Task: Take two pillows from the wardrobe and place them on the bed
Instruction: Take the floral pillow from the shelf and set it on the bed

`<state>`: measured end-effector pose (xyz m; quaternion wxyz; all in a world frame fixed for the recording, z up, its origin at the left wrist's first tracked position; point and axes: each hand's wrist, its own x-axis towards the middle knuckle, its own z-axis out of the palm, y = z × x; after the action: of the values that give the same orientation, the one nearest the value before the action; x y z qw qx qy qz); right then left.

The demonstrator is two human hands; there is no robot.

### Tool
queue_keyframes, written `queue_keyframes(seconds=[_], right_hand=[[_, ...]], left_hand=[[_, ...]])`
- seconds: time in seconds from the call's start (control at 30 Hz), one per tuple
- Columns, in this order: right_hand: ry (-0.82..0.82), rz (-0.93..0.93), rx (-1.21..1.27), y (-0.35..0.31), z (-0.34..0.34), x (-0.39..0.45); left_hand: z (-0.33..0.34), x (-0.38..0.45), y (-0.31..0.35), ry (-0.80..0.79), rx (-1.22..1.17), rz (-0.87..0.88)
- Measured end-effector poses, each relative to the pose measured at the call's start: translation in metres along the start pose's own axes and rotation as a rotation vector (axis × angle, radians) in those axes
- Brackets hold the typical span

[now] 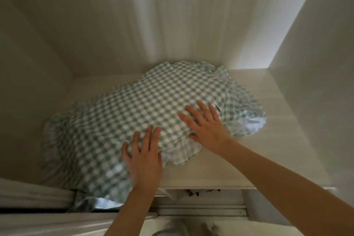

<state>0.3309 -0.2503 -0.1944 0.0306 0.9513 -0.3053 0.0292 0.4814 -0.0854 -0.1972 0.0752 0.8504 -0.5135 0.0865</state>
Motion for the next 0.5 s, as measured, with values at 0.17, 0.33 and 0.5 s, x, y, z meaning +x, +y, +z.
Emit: queue_keyframes(seconds=[0.17,0.33,0.5], right_hand=[[0.045,0.023,0.061,-0.012,0.006,-0.002],[0.021,-0.022,0.086,-0.006,0.004,-0.006],[0.003,0.016,0.124,-0.005,-0.007,-0.014]], left_hand=[[-0.002,0.006,0.001,0.112,-0.059,-0.035],[-0.012,0.016,0.002,0.220,-0.187,-0.077],[-0.021,0.020,0.000,0.326,-0.300,-0.010]])
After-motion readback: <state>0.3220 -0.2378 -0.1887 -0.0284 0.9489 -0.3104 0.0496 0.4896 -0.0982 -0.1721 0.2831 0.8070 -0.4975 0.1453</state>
